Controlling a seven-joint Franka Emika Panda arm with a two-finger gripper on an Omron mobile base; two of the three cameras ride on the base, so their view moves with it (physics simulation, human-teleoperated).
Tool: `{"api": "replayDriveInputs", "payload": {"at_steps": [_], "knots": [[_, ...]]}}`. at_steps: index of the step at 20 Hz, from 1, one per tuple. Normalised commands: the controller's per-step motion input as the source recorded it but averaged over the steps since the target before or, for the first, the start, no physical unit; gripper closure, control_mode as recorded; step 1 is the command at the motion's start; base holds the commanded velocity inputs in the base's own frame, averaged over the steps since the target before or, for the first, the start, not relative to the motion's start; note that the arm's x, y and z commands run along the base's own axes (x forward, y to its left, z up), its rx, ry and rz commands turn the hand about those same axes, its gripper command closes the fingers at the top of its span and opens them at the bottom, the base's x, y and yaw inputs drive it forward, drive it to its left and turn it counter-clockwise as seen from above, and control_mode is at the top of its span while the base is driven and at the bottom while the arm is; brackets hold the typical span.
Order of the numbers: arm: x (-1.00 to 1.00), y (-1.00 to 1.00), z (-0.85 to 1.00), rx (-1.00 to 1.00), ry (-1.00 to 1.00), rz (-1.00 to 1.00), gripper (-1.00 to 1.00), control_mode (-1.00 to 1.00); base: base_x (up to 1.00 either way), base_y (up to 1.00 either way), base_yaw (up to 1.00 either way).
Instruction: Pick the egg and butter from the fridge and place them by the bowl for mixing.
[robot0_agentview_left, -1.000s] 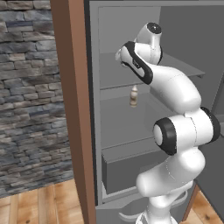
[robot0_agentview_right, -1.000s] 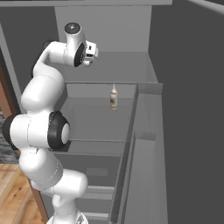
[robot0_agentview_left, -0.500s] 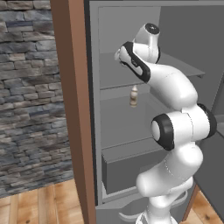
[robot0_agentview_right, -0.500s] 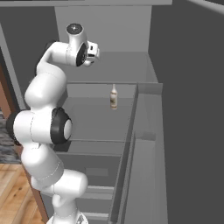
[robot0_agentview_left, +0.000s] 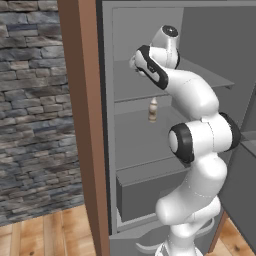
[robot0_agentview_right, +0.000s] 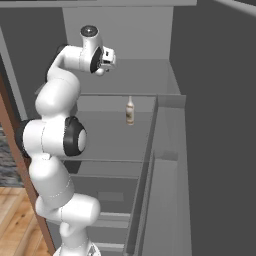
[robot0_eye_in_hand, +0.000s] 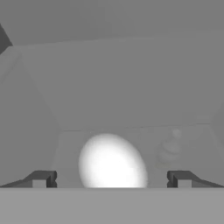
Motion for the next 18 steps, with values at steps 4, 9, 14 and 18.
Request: {"api": "replayDriveInputs", "payload": {"at_steps": [4, 9, 14, 18], "knots": [[0.01, 0.00, -0.02, 0.00, 0.04, 0.00, -1.00, -1.00, 0.00, 0.00, 0.00], [0.00, 0.00, -0.10, 0.00, 0.02, 0.00, -1.00, -1.00, 0.00, 0.00, 0.00], [0.11, 0.01, -0.14, 0.00, 0.01, 0.00, -1.00, -1.00, 0.00, 0.00, 0.00], [0.16, 0.01, -0.06, 0.00, 0.00, 0.00, -1.00, -1.00, 0.00, 0.00, 0.00]]}}
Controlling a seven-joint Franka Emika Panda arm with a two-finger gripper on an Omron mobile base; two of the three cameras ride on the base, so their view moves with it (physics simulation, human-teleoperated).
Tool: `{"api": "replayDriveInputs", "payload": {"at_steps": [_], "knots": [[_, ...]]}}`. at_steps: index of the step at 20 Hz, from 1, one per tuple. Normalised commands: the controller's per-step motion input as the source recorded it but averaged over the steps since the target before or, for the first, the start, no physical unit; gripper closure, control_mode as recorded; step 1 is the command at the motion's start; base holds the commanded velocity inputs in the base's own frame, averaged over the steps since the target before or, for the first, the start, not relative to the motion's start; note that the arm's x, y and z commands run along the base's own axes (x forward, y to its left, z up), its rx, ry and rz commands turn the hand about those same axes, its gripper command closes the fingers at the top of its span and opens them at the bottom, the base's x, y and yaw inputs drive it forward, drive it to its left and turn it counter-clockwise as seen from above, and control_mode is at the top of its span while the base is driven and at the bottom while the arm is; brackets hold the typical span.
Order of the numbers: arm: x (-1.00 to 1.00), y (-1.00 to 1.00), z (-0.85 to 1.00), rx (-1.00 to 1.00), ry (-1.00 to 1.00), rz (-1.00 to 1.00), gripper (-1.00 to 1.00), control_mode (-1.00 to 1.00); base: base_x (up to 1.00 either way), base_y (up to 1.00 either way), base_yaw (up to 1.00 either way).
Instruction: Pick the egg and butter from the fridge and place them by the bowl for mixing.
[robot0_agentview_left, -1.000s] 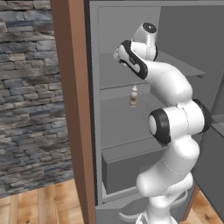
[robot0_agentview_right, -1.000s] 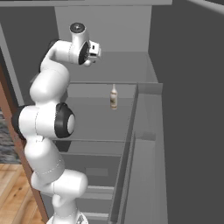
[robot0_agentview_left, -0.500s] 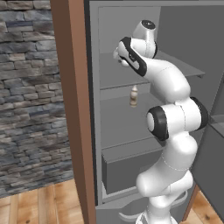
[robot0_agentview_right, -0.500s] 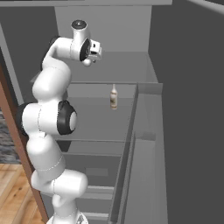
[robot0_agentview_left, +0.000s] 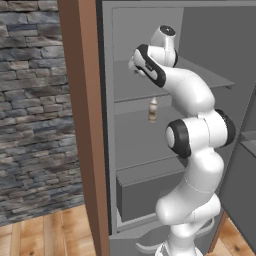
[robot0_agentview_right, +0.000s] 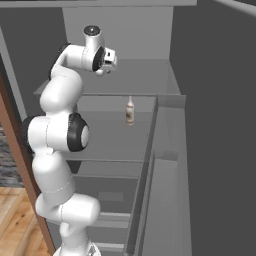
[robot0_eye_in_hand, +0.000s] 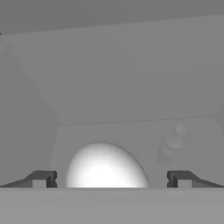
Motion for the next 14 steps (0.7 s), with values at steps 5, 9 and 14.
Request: {"api": "replayDriveInputs", "payload": {"at_steps": [5, 9, 14], "knots": [[0.03, 0.00, -0.05, 0.00, 0.02, -0.01, -1.00, -1.00, 0.00, 0.00, 0.00], [0.06, 0.01, -0.06, 0.00, 0.00, 0.00, 1.00, -1.00, 0.00, 0.00, 0.00], [0.14, 0.06, -0.06, 0.00, 0.00, 0.00, 1.00, -1.00, 0.00, 0.00, 0.00]]}}
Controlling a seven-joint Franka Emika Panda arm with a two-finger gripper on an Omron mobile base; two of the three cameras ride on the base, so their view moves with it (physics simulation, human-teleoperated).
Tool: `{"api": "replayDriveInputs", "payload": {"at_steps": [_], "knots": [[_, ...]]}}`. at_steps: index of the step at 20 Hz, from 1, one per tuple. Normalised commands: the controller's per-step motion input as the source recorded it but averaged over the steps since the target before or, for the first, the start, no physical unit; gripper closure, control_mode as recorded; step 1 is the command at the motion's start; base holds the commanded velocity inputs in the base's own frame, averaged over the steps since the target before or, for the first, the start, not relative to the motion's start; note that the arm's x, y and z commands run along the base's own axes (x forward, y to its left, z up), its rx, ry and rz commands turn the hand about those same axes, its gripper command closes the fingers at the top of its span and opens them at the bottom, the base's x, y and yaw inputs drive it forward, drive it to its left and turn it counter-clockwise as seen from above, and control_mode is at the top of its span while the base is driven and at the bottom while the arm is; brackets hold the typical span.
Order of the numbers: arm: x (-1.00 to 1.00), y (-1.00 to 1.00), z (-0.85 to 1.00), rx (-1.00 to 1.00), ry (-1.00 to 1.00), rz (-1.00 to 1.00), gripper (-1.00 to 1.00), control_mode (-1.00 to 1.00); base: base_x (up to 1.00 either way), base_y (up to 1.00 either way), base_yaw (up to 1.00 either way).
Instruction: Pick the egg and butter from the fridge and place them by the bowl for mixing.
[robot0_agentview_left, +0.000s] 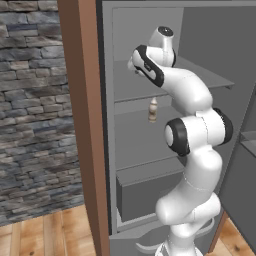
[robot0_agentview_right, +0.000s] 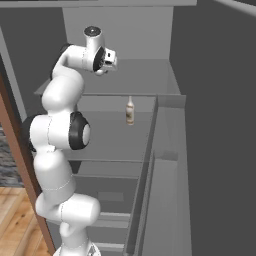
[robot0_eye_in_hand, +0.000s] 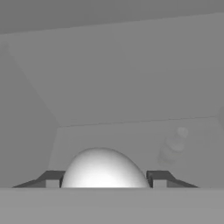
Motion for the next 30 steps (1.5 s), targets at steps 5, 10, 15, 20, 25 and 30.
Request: {"api": "replayDriveInputs", "payload": {"at_steps": [5, 10, 15, 20, 25, 30], "knots": [[-0.05, 0.00, -0.03, 0.00, 0.00, 0.00, 1.00, -1.00, 0.00, 0.00, 0.00], [-0.58, -0.01, 0.00, 0.00, -0.03, 0.00, 1.00, -1.00, 0.00, 0.00, 0.00], [-0.71, -0.15, 0.01, 0.00, -0.13, 0.02, 1.00, -1.00, 0.00, 0.00, 0.00], [-0.73, -0.15, 0.11, 0.00, -0.17, 0.03, 1.00, -1.00, 0.00, 0.00, 0.00], [-0.71, -0.08, 0.24, -0.01, -0.05, 0.00, 1.00, -1.00, 0.00, 0.00, 0.00], [-0.78, -0.07, 0.17, -0.02, -0.10, 0.00, 1.00, -1.00, 0.00, 0.00, 0.00]]}}
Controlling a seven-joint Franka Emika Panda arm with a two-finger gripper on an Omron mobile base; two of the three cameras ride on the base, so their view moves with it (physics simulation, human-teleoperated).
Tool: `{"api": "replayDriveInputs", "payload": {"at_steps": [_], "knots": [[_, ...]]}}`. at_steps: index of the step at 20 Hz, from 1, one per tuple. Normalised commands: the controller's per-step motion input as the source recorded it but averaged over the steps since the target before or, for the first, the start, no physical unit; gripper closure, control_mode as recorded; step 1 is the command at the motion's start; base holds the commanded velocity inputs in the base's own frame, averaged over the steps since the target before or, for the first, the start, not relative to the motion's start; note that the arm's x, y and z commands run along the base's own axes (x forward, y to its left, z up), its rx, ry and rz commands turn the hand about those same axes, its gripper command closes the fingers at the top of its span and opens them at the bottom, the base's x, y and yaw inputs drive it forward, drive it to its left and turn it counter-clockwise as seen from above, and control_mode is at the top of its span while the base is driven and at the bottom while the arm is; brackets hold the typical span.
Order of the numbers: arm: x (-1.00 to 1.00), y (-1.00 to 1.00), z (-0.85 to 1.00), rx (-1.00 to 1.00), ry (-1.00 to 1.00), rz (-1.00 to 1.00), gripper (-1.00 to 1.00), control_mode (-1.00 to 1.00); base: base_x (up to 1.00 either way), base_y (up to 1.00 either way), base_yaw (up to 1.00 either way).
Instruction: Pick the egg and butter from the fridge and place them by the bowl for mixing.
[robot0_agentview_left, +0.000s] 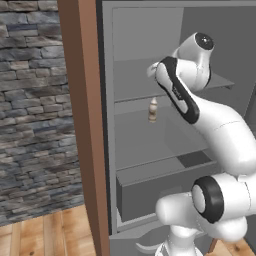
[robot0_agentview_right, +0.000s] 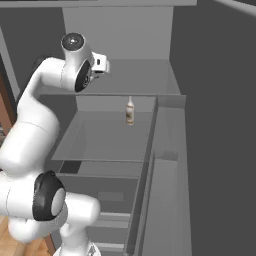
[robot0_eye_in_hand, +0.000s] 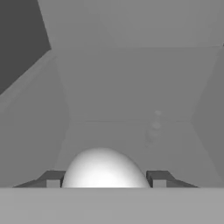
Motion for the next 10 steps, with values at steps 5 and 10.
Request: {"api": "replayDriveInputs", "payload": {"at_steps": [5, 10], "knots": [[-0.82, -0.06, 0.03, -0.08, -0.23, 0.00, 1.00, -1.00, 0.00, 0.00, 0.00], [-0.77, -0.04, 0.05, -0.03, -0.13, -0.02, 1.00, -1.00, 0.00, 0.00, 0.00]]}}
